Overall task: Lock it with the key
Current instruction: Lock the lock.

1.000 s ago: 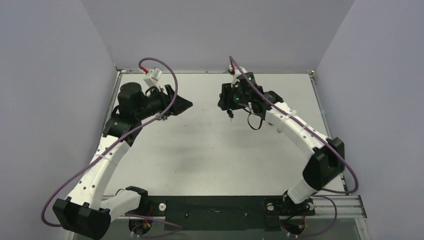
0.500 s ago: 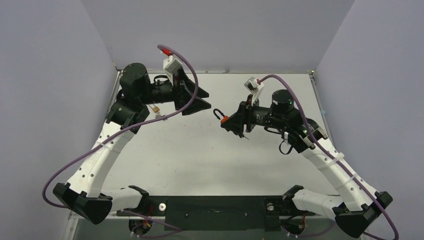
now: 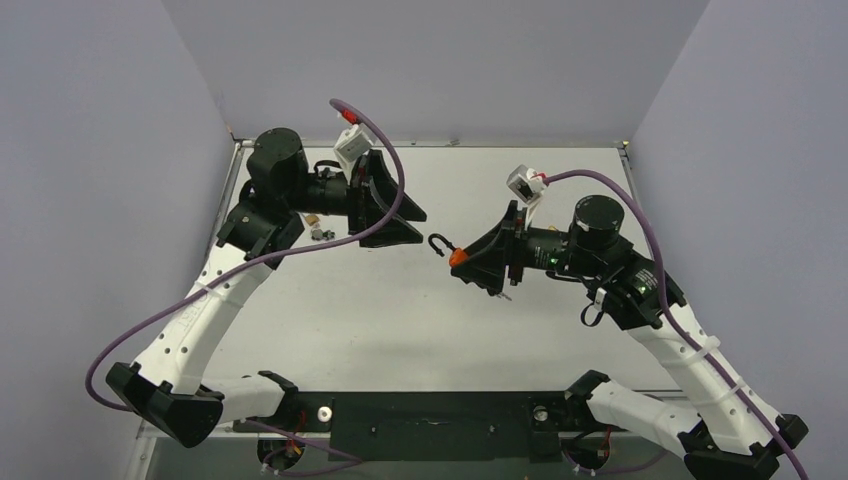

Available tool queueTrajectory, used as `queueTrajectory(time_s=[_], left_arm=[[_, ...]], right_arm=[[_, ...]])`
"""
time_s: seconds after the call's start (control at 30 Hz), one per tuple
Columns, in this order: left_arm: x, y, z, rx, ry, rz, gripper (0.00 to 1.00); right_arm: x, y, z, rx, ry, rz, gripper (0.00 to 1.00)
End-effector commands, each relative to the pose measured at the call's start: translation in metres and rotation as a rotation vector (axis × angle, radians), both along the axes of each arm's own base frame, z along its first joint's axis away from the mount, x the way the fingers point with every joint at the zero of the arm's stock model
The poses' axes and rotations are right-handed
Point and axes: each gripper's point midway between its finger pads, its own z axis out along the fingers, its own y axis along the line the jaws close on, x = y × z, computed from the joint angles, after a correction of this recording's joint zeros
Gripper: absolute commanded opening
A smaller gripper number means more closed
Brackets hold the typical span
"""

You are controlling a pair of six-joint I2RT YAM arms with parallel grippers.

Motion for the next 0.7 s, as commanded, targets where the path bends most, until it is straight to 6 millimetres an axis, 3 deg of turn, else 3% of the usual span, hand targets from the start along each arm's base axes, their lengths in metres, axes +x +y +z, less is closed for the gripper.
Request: queueTrajectory(time_s=[0.0, 0.33, 0.67], left_arm=[[-0.015, -0.004, 0.005, -0.011, -0.028, -0.072, 0.50], [-0.010, -0.016, -0.011, 0.036, -0.006, -0.069, 0.47], [-0.017, -0.023, -0.017, 0.053, 0.003, -0.088, 0.36]], right_arm=[[-0.011, 0.002, 0.044, 0.096, -0.104, 0.045, 0.00], [-0.024, 0.002, 0.059, 0.128, -0.127, 0.076, 0.00], [-0.013, 0.003, 0.049, 0.073, -0.120, 0.035, 0.00]])
